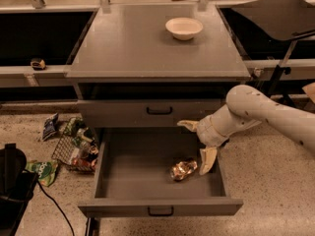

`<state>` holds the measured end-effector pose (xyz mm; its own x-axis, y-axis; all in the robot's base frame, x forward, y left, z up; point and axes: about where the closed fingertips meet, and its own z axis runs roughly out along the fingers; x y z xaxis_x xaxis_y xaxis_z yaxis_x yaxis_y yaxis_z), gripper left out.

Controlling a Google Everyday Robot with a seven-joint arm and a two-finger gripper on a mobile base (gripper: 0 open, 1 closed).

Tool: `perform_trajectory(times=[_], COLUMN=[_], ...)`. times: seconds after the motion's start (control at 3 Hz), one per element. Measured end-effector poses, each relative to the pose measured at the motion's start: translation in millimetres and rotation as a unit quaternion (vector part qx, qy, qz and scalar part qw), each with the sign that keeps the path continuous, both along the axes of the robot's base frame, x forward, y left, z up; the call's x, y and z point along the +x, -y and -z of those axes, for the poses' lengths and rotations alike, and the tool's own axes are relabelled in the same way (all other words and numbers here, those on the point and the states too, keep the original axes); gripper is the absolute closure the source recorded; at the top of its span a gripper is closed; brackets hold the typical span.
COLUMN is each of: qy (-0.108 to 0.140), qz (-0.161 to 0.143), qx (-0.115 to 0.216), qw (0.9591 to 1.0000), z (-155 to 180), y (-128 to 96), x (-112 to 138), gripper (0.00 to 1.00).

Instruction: Pick orange can from middle drawer and place on counter

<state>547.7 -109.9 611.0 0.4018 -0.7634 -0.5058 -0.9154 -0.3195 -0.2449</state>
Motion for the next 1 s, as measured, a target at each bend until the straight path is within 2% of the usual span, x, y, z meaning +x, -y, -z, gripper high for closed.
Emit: perform_trajectory(times=[0.33, 0.67, 1.0], qy=[0.000, -0.002, -0.012], qz=[0.000, -0.011, -0.032], qx=[0.000, -0.023, -0.049], qw=[1.0000, 0.9997, 0.9982], z=[-0.4, 28.6, 79.5], y=[-0.1, 0.3, -1.6], x=[0.0, -1.3, -4.3], gripper=[0.00, 0.00, 0.00])
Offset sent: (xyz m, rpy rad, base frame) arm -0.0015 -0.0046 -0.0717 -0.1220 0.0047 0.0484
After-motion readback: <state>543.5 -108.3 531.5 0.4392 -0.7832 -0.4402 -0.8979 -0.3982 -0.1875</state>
